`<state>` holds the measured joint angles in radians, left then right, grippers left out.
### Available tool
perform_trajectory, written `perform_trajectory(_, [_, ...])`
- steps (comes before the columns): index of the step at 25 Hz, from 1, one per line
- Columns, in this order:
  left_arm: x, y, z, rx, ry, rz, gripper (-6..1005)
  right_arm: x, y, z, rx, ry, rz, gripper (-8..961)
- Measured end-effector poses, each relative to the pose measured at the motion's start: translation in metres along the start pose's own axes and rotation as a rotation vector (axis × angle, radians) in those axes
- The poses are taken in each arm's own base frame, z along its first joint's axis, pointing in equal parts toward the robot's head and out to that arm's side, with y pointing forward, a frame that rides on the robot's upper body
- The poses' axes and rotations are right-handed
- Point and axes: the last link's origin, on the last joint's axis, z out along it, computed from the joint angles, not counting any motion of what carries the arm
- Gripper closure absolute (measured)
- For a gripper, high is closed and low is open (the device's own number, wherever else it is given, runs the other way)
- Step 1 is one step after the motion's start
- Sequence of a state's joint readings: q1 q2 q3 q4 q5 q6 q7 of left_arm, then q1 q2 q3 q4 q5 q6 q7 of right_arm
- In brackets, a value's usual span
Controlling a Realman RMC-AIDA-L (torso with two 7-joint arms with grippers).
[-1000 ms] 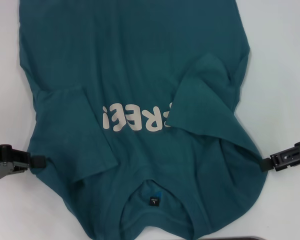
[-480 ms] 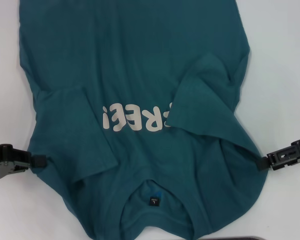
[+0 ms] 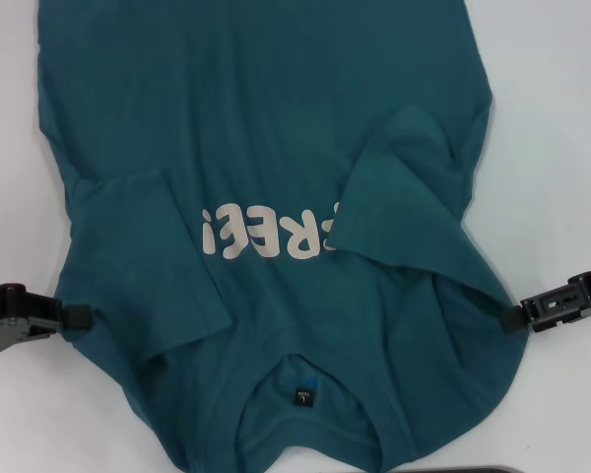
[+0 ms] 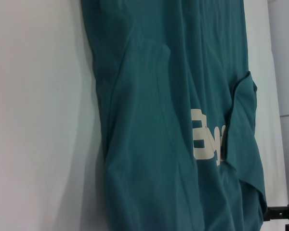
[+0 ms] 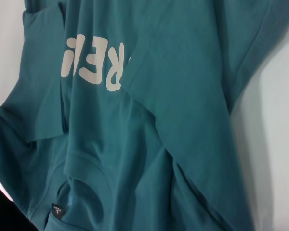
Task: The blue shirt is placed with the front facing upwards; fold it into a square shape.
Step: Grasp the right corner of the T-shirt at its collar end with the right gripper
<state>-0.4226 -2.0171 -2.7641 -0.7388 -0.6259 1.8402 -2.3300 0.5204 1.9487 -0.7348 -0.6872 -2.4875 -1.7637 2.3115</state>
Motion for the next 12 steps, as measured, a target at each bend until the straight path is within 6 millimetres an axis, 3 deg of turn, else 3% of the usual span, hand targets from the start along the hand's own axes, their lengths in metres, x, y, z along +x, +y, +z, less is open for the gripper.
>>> perform_trajectory(12, [-0.0007, -0.0004, 0.0007, -0.002, -0.001, 0.004, 997, -0.0005, 0.0010, 0.0037, 0.005, 0.015, 0.003, 75])
